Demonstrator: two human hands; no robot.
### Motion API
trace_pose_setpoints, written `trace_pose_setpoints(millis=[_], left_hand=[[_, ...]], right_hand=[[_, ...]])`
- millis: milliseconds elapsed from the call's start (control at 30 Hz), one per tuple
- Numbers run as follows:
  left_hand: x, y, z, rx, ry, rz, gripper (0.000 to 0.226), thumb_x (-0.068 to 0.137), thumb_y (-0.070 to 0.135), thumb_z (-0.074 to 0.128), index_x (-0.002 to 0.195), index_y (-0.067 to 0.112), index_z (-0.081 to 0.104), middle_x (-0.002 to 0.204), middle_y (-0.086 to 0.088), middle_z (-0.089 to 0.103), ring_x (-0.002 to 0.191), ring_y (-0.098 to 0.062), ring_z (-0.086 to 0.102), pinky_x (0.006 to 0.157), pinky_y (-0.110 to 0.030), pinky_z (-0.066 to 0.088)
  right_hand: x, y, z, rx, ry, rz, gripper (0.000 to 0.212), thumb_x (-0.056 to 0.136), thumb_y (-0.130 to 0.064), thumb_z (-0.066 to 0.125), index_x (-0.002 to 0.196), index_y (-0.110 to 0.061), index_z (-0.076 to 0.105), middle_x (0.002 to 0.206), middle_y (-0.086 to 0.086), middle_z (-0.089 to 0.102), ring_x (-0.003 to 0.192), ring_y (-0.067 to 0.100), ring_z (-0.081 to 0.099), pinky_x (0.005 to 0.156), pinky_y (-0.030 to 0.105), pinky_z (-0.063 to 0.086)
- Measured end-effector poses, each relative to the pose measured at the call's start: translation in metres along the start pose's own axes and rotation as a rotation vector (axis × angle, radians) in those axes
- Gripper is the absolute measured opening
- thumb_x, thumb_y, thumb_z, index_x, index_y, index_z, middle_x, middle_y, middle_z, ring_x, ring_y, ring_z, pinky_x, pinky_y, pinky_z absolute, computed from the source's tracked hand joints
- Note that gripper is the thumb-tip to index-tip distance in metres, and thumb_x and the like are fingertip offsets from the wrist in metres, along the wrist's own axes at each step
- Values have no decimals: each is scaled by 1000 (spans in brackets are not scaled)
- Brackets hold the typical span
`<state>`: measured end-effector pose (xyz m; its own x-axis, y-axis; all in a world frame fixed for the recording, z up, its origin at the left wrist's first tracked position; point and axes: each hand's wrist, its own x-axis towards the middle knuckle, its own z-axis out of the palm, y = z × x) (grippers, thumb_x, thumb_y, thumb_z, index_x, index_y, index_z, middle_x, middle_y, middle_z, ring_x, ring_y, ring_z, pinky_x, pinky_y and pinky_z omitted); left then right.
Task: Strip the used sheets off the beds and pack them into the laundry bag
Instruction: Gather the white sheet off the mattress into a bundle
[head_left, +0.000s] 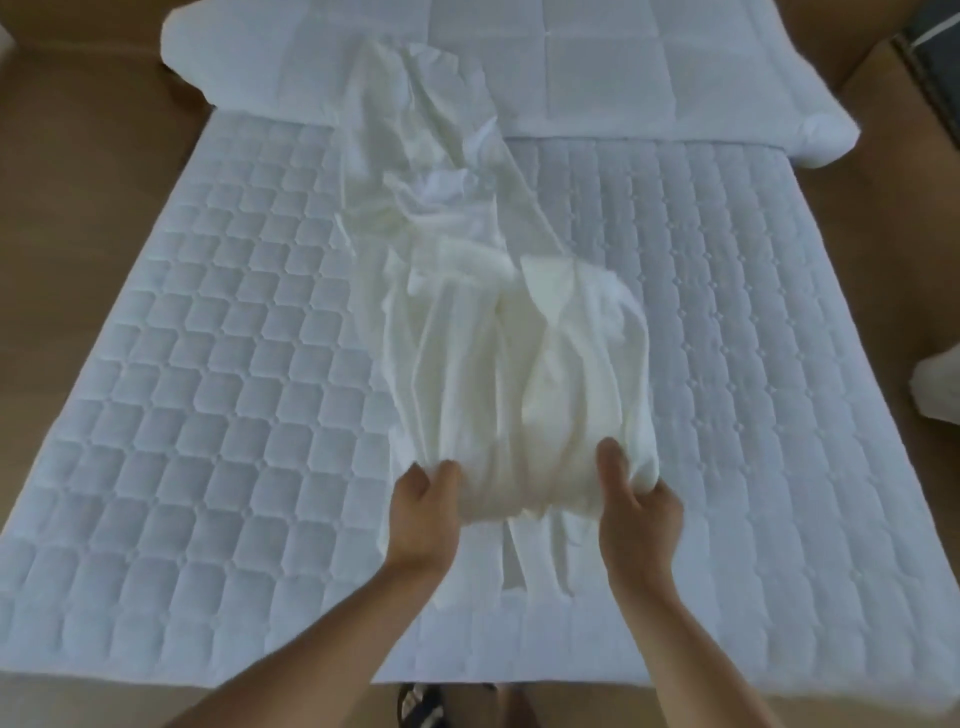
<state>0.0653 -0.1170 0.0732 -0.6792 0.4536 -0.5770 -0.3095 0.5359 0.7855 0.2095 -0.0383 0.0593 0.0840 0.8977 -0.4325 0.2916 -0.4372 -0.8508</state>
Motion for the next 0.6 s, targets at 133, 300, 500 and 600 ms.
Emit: trace_pose_setpoints(millis=[133,300,500,600], left_hand=[[-12,-60,-22,194,-20,-245,54,94,59,50,68,12,44,68,-1,42,61,-16,42,59,-31,37],[29,-43,-23,500,166,30,78,77,51,71,138,15,39,135,-11,49,116,-32,52,95,-46,46],[94,-2,10,833,64,210,88,87,78,34,156,41,-7,165,2,-20,152,-29,-17,115,-67,12],[104,-48,18,792,19,-77,110,74,89,42,155,41,-15,165,-1,-23,151,-35,-19,112,-73,11]], right_hand=[[-19,70,-19,-341,-35,297,36,91,-43,68,86,-7,67,71,3,65,61,19,60,57,36,49],[-3,53,-8,-414,98,-38,58,86,-29,69,138,-17,47,130,4,54,124,29,51,97,47,47],[49,12,38,-924,-226,-291,97,81,-85,37,158,-41,-3,167,-5,-13,154,23,-16,119,63,4],[61,49,42,-996,-395,-13,114,65,-98,35,154,-47,-15,165,-6,-23,152,30,-23,112,76,5]])
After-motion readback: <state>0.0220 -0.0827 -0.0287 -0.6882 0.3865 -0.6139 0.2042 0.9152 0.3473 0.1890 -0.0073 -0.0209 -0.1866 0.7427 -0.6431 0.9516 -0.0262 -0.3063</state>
